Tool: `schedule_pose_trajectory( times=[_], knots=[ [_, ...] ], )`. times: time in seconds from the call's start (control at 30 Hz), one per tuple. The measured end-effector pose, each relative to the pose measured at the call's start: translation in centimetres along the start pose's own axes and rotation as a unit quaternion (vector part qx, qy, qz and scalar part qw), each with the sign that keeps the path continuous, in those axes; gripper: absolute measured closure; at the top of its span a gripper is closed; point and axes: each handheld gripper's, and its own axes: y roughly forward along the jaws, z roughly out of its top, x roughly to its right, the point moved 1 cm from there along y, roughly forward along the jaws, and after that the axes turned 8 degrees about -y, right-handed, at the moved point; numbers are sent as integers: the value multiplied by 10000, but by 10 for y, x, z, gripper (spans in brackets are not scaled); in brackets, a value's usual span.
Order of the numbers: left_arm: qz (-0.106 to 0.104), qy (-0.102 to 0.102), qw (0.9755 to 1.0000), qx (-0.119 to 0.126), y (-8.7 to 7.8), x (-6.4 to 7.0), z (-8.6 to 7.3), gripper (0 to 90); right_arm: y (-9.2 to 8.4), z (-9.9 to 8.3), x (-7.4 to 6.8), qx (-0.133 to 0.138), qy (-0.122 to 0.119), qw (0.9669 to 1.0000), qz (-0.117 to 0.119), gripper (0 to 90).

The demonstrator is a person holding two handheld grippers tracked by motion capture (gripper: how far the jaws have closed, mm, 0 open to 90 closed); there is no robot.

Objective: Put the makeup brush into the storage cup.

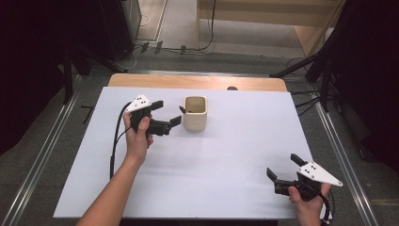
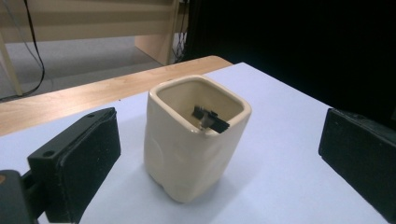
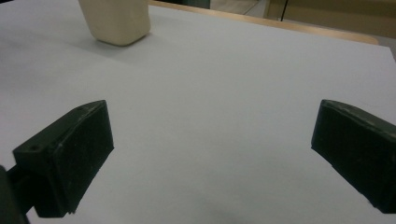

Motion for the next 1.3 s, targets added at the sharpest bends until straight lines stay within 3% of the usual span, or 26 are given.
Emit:
schedule_pose_trajectory(
  times=[0.1, 0.17, 0.3, 0.67, 1.13, 1.3],
  knots=[
    [-3, -56, 10000, 71, -9, 0, -4, 0, 0, 0, 0, 2, 1, 10000, -1, 0],
    [51, 9, 9999, 94, -15, 0, -8, 0, 0, 0, 0, -2, 10, 10000, -3, 0],
    [322, 105, 9994, 88, -25, 2, -17, 0, 0, 0, 0, -4, -7, 10000, -2, 0],
    [443, 29, 9989, 160, -53, -1, -41, 0, 1, 0, -1, -9, 3, 10000, 4, 0],
    [566, 84, 9982, 190, -81, 7, -65, 0, 1, 1, -2, -4, -33, 10000, 19, 0],
    [601, -24, 9979, 227, -91, 5, -75, 0, 1, 0, -1, 5, -11, 10000, 14, 0]
  ],
)
